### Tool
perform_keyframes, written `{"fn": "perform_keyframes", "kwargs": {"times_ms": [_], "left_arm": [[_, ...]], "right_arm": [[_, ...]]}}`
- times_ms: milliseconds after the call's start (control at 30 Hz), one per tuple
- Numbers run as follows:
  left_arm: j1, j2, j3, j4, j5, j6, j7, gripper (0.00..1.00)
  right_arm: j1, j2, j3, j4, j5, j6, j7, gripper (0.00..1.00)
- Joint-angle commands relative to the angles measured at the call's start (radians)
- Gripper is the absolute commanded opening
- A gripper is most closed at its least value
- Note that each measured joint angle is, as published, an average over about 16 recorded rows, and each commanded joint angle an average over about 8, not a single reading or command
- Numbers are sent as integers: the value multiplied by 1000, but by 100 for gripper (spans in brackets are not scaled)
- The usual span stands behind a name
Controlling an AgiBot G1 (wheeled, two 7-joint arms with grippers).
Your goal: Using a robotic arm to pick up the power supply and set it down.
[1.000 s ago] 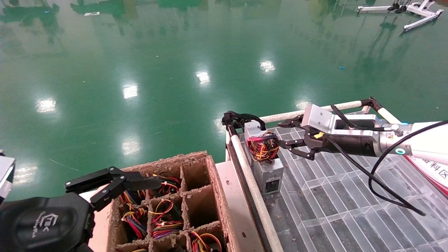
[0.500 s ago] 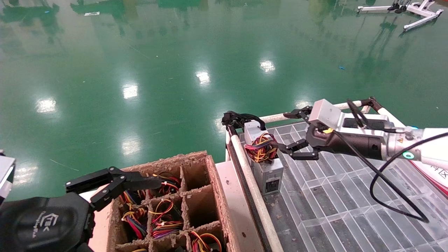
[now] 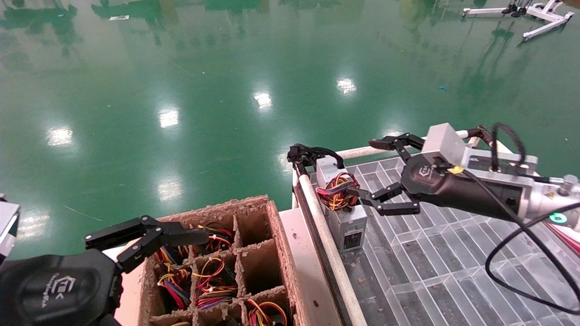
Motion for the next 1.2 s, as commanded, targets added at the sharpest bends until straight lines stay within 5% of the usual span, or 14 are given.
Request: {"fn": "perform_keyframes", "kwargs": {"times_ms": [33,1200], "left_arm": [[0,0,0,0,0,0,0,100],[0,0,1,0,-1,-1,1,100]], "right_arm": [[-25,15,7,43,25,-8,29,100],[-446,274,124,755,447,-148,504,100]]}}
